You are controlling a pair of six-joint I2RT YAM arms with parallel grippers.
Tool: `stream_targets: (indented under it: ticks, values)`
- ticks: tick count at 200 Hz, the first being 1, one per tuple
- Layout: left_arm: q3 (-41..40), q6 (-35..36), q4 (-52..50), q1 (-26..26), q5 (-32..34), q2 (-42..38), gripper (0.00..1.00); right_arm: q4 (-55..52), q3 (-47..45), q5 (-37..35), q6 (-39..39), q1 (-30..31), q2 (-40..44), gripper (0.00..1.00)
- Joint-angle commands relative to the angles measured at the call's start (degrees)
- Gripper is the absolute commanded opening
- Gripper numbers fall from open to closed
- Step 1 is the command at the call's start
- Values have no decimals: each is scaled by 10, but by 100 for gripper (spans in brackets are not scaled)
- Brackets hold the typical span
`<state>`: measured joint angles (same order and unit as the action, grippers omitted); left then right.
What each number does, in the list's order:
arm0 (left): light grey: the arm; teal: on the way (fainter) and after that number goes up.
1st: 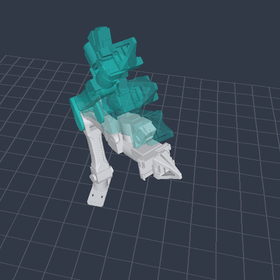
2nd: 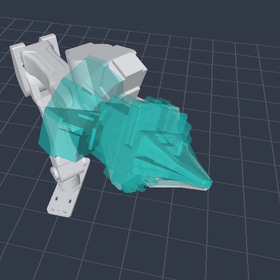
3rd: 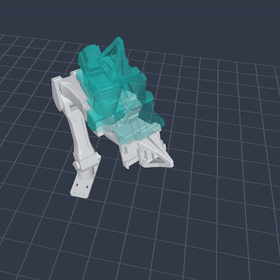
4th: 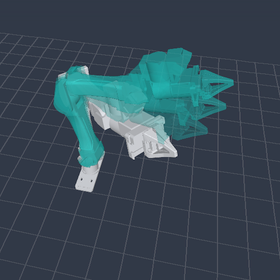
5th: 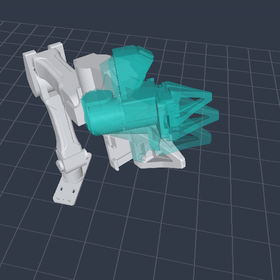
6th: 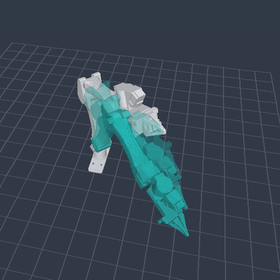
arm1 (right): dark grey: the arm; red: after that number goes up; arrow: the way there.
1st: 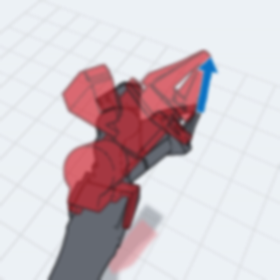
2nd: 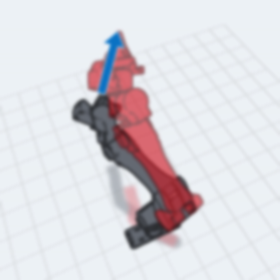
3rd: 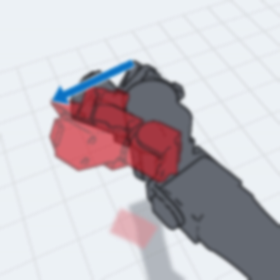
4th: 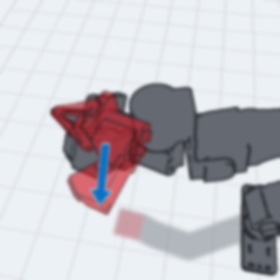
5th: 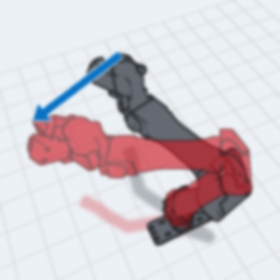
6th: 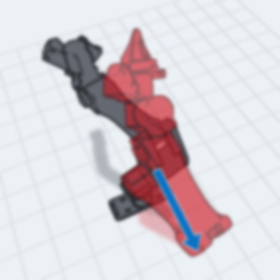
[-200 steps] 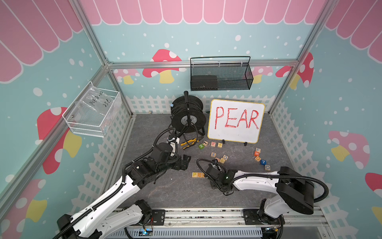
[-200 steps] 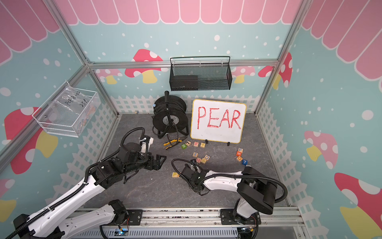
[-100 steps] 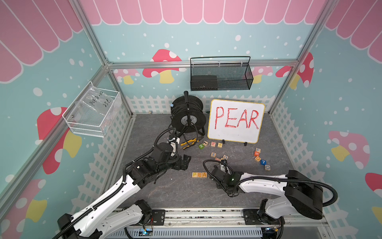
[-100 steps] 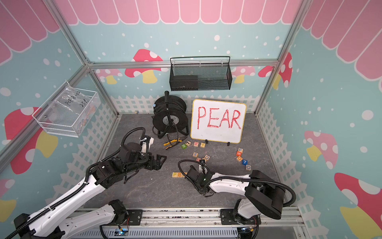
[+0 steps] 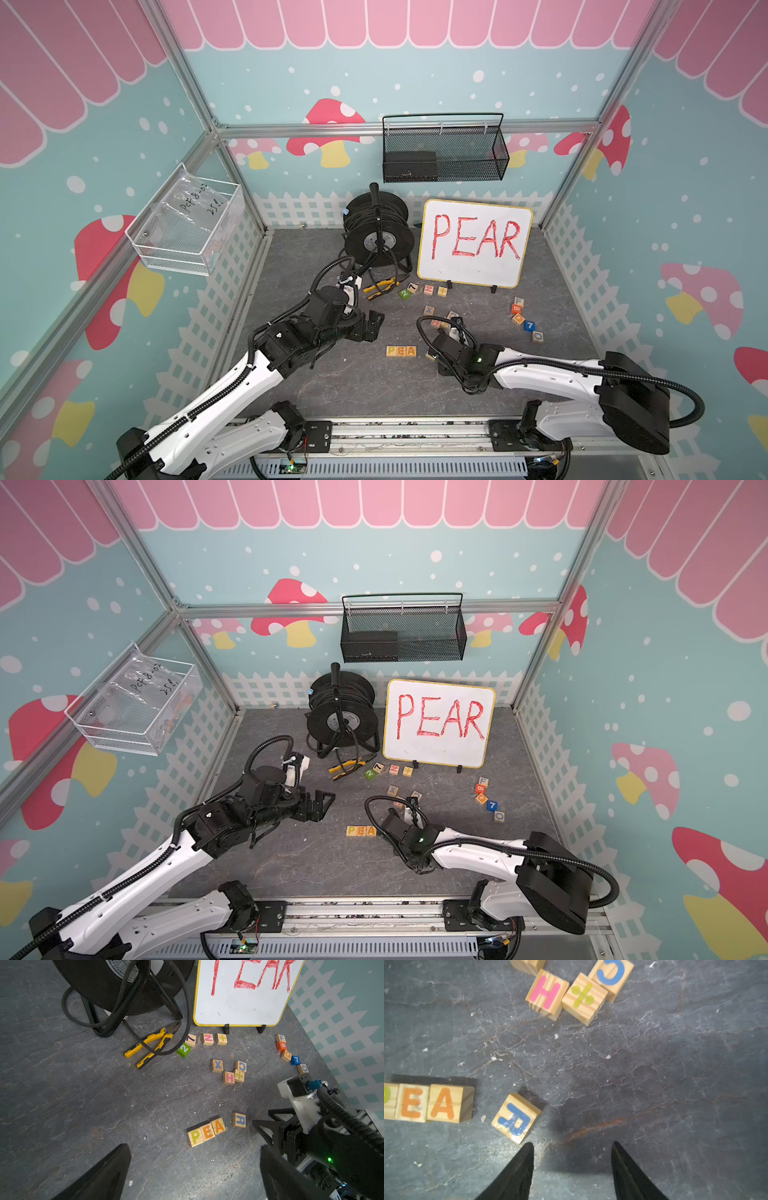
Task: Spell the uppercase word “pear” with letter blocks
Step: Adjust the letter block at the center of the board.
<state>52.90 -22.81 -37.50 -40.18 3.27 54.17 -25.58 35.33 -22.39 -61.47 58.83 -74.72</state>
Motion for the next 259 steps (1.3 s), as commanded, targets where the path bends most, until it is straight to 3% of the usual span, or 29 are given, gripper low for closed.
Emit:
stream_targets:
  ticks: [1,39,105,195,259]
  values:
    - [-3,-4,0,3,6,-1,99,2,9,45,32,2,-5,65]
    - [-4,-5,0,3,-1,0,99,21,26,73,61,16,-66,68]
    - [-6,-6,0,3,1,-1,100,4,35,35,0,23,-116,69]
    - [-3,-4,0,3,3,11,100,-21,2,10,-71,6,-102,72]
    - [1,-4,4,6,3,27,99,51,-31,20,-64,-30,-70,73]
